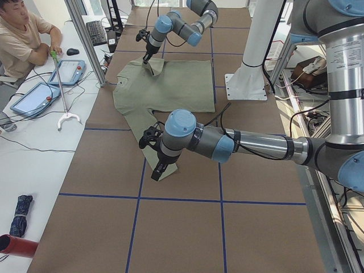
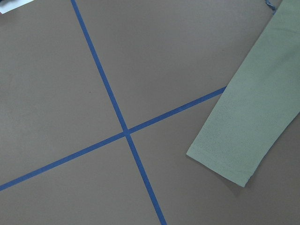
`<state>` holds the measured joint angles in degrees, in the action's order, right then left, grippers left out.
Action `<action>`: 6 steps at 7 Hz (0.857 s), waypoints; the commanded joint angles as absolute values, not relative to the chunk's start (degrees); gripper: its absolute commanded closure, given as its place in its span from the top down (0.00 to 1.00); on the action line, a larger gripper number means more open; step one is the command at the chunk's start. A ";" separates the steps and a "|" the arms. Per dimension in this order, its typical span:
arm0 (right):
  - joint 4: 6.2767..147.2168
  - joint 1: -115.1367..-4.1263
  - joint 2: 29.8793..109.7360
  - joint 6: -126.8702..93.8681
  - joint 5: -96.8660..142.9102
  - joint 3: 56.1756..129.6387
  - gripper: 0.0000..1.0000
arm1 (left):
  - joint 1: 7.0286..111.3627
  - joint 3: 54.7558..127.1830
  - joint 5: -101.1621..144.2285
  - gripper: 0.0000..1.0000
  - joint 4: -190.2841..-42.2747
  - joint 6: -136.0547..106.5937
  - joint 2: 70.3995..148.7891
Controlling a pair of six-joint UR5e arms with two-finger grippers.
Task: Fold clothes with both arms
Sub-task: 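Carry the grasped sleeve across the shirt body toward the left gripper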
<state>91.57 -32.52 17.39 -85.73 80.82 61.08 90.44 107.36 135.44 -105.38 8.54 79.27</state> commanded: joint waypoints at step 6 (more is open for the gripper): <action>86.40 -29.88 10.29 -89.03 79.36 50.72 1.00 | 90.18 107.31 125.37 1.00 -105.38 8.26 81.21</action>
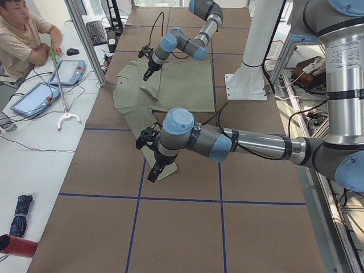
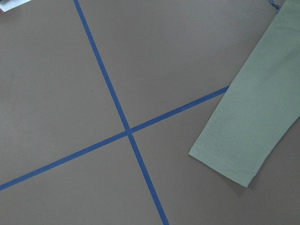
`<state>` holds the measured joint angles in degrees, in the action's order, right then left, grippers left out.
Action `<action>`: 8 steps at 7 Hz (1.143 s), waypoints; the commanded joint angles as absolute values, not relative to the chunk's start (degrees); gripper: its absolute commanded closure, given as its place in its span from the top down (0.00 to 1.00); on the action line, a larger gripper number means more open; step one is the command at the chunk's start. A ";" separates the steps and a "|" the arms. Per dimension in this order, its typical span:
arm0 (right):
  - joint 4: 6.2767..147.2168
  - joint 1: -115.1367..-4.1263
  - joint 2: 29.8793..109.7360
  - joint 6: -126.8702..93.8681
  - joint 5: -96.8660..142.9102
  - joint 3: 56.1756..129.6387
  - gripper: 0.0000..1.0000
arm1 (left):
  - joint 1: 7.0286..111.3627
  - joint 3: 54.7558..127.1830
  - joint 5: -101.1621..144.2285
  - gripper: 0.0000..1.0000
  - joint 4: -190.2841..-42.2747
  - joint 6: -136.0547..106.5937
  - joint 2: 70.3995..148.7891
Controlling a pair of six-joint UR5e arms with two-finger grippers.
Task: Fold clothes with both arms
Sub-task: 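Carry the grasped sleeve across the shirt body toward the left gripper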
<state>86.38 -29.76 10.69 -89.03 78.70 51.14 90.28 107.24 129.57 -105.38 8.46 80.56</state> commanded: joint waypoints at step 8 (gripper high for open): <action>95.72 -63.39 49.65 -37.18 122.63 92.65 1.00 | 79.34 100.30 140.31 1.00 -143.01 -12.52 81.10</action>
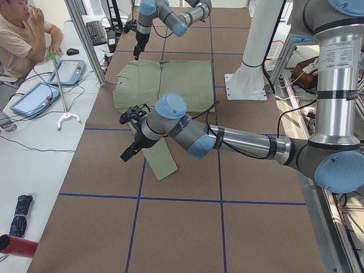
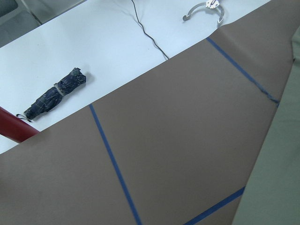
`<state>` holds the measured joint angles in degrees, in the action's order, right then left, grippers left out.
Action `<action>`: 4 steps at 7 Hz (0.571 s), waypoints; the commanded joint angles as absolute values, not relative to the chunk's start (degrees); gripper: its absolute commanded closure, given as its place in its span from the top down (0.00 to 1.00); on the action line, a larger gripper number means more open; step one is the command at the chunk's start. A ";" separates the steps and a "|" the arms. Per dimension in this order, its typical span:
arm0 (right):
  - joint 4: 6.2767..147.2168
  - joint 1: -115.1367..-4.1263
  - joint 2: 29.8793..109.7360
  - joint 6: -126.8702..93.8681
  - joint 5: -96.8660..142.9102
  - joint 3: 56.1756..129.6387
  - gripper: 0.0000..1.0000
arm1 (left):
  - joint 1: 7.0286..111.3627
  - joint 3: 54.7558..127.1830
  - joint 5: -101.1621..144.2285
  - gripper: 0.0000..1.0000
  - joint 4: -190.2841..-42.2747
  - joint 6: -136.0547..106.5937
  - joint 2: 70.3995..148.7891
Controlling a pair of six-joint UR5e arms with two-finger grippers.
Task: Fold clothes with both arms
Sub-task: 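Release the sleeve and raise the right gripper away while left gripper grasps other cuff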
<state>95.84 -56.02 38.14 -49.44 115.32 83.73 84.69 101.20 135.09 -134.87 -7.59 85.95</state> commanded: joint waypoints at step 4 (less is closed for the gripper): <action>95.27 -70.48 73.61 -24.78 129.55 109.38 1.00 | 58.16 97.14 117.75 1.00 -154.60 -17.75 73.12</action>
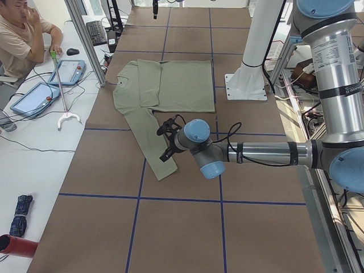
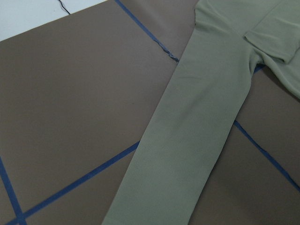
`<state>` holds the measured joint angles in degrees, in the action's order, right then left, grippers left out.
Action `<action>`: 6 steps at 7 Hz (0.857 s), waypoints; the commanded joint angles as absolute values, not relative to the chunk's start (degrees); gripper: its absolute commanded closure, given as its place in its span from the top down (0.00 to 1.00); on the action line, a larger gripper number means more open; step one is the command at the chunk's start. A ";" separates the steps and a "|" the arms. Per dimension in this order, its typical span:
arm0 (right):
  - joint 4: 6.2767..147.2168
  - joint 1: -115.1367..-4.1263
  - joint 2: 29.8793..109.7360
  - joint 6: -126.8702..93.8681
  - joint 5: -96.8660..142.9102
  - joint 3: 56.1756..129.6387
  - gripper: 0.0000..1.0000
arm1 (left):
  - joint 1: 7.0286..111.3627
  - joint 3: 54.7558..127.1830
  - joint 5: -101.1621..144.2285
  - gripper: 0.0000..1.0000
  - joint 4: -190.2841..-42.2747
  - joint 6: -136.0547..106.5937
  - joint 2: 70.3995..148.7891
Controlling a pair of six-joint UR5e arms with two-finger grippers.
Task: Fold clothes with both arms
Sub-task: 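Release the sleeve and raise the right gripper away while left gripper grasps other cuff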
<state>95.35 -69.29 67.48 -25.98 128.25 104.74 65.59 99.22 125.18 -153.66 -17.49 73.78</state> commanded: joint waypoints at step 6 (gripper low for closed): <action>95.36 -70.75 75.23 -25.58 129.20 111.18 1.00 | 50.01 87.20 110.13 0.81 -158.12 -17.05 79.01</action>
